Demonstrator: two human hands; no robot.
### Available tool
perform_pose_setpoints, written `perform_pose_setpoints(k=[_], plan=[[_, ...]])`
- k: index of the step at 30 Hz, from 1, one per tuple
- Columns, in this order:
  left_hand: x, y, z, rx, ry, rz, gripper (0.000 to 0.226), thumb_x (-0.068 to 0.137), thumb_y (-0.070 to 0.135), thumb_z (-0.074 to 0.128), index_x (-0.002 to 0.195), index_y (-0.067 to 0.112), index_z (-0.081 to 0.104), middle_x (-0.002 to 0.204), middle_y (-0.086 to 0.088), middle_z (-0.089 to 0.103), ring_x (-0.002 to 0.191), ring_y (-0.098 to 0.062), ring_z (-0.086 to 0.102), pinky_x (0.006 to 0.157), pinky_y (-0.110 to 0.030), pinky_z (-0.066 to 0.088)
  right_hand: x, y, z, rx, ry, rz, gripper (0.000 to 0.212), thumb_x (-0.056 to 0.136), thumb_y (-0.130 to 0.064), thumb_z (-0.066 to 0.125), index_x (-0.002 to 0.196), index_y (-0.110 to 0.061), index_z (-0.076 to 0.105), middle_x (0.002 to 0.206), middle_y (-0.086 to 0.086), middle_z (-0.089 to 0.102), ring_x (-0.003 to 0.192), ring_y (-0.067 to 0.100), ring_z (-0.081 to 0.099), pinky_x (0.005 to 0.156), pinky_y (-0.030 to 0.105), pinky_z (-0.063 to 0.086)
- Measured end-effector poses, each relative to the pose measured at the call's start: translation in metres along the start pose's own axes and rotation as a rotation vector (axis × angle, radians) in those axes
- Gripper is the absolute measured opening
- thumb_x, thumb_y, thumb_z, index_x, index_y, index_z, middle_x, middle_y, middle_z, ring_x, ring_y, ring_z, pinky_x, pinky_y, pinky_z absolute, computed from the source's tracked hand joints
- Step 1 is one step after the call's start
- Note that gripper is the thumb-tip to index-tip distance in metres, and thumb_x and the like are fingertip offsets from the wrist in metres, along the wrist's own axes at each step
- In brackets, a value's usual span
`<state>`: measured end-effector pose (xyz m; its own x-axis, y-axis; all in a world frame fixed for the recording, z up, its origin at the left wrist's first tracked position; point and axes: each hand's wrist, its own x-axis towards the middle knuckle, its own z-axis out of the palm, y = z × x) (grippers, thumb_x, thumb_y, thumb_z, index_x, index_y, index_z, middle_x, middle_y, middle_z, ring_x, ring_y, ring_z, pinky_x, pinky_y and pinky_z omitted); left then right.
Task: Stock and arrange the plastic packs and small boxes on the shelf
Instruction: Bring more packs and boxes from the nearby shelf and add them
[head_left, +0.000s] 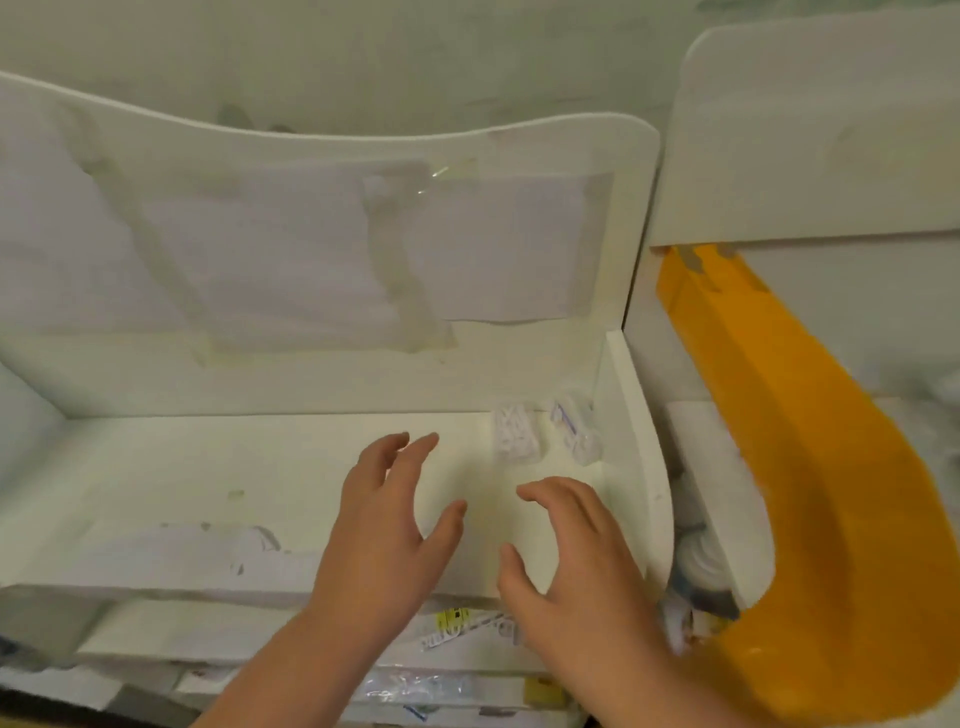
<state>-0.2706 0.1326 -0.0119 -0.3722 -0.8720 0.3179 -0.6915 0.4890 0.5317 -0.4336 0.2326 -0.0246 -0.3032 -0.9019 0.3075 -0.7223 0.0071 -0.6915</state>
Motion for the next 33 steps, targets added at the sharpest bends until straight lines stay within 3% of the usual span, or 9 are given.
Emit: perform_pose_setpoints(k=[4, 8, 13, 17, 21, 25, 29, 33], plan=[[0.057, 0.000, 0.040, 0.001, -0.110, 0.091, 0.064, 0.083, 0.049, 0.063, 0.141, 0.030, 0.044, 0.129, 0.000, 0.045, 0.119, -0.020, 0.044, 0.092, -0.025, 0.034, 0.017, 0.003, 0.006, -0.122, 0.097, 0.063, 0.041, 0.081, -0.048, 0.050, 0.122, -0.043, 0.044, 0.125, -0.026, 0.041, 0.115, -0.001, 0.046, 0.090, 0.016, 0.039], [0.107, 0.003, 0.084, 0.041, -0.212, 0.120, 0.065, 0.081, 0.058, 0.060, 0.139, 0.034, 0.043, 0.129, -0.003, 0.043, 0.119, -0.027, 0.041, 0.094, -0.036, 0.042, 0.027, 0.005, 0.008, -0.256, 0.189, 0.157, 0.041, 0.082, -0.051, 0.049, 0.121, -0.044, 0.042, 0.124, -0.026, 0.042, 0.116, 0.001, 0.047, 0.091, 0.021, 0.041], [0.128, 0.001, 0.116, 0.145, -0.259, 0.228, 0.059, 0.075, 0.062, 0.050, 0.127, 0.033, 0.053, 0.123, -0.005, 0.038, 0.113, -0.028, 0.034, 0.095, -0.037, 0.041, 0.038, 0.008, 0.016, -0.341, 0.228, 0.254, 0.043, 0.081, -0.050, 0.047, 0.122, -0.044, 0.040, 0.126, -0.023, 0.042, 0.120, 0.003, 0.045, 0.097, 0.026, 0.042], [0.125, -0.016, 0.111, 0.048, -0.321, 0.290, 0.055, 0.069, 0.048, 0.049, 0.119, 0.025, 0.054, 0.131, -0.006, 0.029, 0.123, -0.028, 0.028, 0.093, -0.036, 0.044, 0.049, 0.010, 0.031, -0.473, 0.242, 0.323, 0.046, 0.083, -0.048, 0.047, 0.127, -0.040, 0.039, 0.134, -0.016, 0.038, 0.123, 0.008, 0.041, 0.100, 0.031, 0.042], [0.123, -0.044, 0.093, 0.014, -0.395, 0.292, 0.056, 0.075, 0.042, 0.058, 0.129, 0.027, 0.050, 0.134, -0.003, 0.037, 0.125, -0.026, 0.039, 0.097, -0.034, 0.043, 0.077, 0.018, 0.043, -0.531, 0.228, 0.348, 0.055, 0.085, -0.037, 0.061, 0.134, -0.032, 0.037, 0.139, -0.003, 0.031, 0.126, 0.018, 0.035, 0.105, 0.033, 0.038], [0.126, -0.061, 0.074, 0.094, -0.408, 0.353, 0.054, 0.075, 0.036, 0.059, 0.129, 0.028, 0.051, 0.130, -0.001, 0.051, 0.116, -0.027, 0.049, 0.094, -0.034, 0.044, 0.108, 0.022, 0.050, -0.619, 0.194, 0.396, 0.055, 0.082, -0.028, 0.065, 0.132, -0.023, 0.043, 0.135, 0.008, 0.040, 0.123, 0.028, 0.040, 0.103, 0.037, 0.037], [0.125, -0.075, 0.063, 0.122, -0.410, 0.347, 0.052, 0.074, 0.036, 0.060, 0.125, 0.031, 0.051, 0.126, 0.003, 0.055, 0.111, -0.025, 0.051, 0.087, -0.033, 0.043, 0.123, 0.025, 0.052, -0.712, 0.151, 0.450, 0.054, 0.085, -0.025, 0.059, 0.136, -0.018, 0.043, 0.123, 0.006, 0.052, 0.111, 0.028, 0.048, 0.096, 0.037, 0.038], [0.126, -0.081, 0.060, 0.099, -0.417, 0.321, 0.046, 0.079, 0.041, 0.061, 0.123, 0.035, 0.048, 0.123, 0.005, 0.056, 0.111, -0.023, 0.051, 0.085, -0.033, 0.044, 0.119, 0.029, 0.054, -0.547, 0.097, 0.532, 0.050, 0.093, -0.028, 0.054, 0.140, -0.014, 0.042, 0.128, 0.009, 0.057, 0.114, 0.030, 0.054, 0.094, 0.039, 0.044]])
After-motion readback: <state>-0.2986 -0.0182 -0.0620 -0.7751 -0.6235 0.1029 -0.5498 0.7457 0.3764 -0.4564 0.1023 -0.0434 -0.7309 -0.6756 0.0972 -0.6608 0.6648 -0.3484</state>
